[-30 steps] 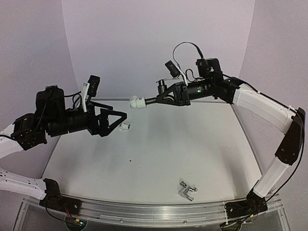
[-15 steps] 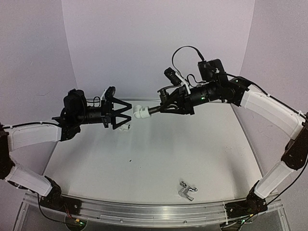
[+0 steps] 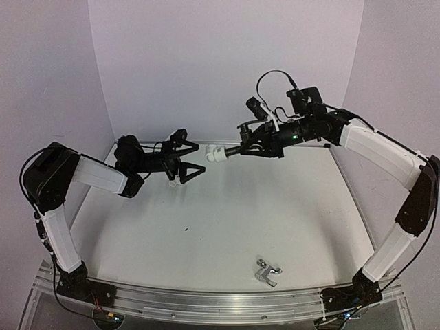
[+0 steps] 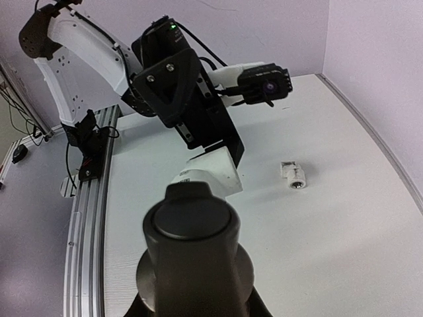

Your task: Install the water faucets

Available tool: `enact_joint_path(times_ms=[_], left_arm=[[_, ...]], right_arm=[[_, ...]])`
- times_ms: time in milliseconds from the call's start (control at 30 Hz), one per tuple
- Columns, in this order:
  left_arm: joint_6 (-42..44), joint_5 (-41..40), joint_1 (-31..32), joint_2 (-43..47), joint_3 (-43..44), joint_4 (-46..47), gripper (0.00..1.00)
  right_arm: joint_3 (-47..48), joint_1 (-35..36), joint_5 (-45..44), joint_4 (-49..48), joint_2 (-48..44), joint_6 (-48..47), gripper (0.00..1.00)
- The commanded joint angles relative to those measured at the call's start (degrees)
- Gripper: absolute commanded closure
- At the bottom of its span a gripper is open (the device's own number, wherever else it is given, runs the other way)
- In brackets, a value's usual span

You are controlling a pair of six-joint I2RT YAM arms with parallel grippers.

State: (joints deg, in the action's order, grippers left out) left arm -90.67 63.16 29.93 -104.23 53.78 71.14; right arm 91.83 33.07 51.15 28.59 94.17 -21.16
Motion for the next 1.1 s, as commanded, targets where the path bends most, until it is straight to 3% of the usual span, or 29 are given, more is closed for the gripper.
enact_joint_path(times_ms=[0, 100, 300, 467, 633, 867, 1067], left_arm=[[-3.7, 2.7, 0.0, 0.0, 2.6, 14.4, 0.00], [-4.3, 3.3, 0.3, -0.3, 3.2, 14.8, 0.01], [-4.1, 4.8, 1.8, -0.8, 4.8, 14.8, 0.17], [-4.3, 5.0, 2.2, -1.1, 5.5, 14.8, 0.23], [-2.0, 5.4, 2.4, -0.6, 5.6, 13.0, 0.39], [13.3, 5.6, 2.9, 5.6, 4.5, -4.3, 0.51], [32.7, 4.3, 4.5, 13.3, 5.5, -27.7, 0.56]], right_arm=[[1.2, 0.4, 5.5, -2.7, 0.1, -1.0, 1.00], [1.6, 0.4, 6.7, -2.9, 0.7, -0.4, 1.00], [3.1, 0.4, 8.1, -3.1, 2.6, 0.5, 1.00], [4.0, 0.4, 9.6, -3.9, 3.9, 2.3, 1.00], [4.2, 0.4, 11.2, -5.1, 4.8, 5.0, 1.00], [3.8, 0.4, 16.2, -7.1, 7.1, 14.7, 1.00], [2.6, 0.4, 16.6, -8.0, 7.7, 19.8, 1.00]])
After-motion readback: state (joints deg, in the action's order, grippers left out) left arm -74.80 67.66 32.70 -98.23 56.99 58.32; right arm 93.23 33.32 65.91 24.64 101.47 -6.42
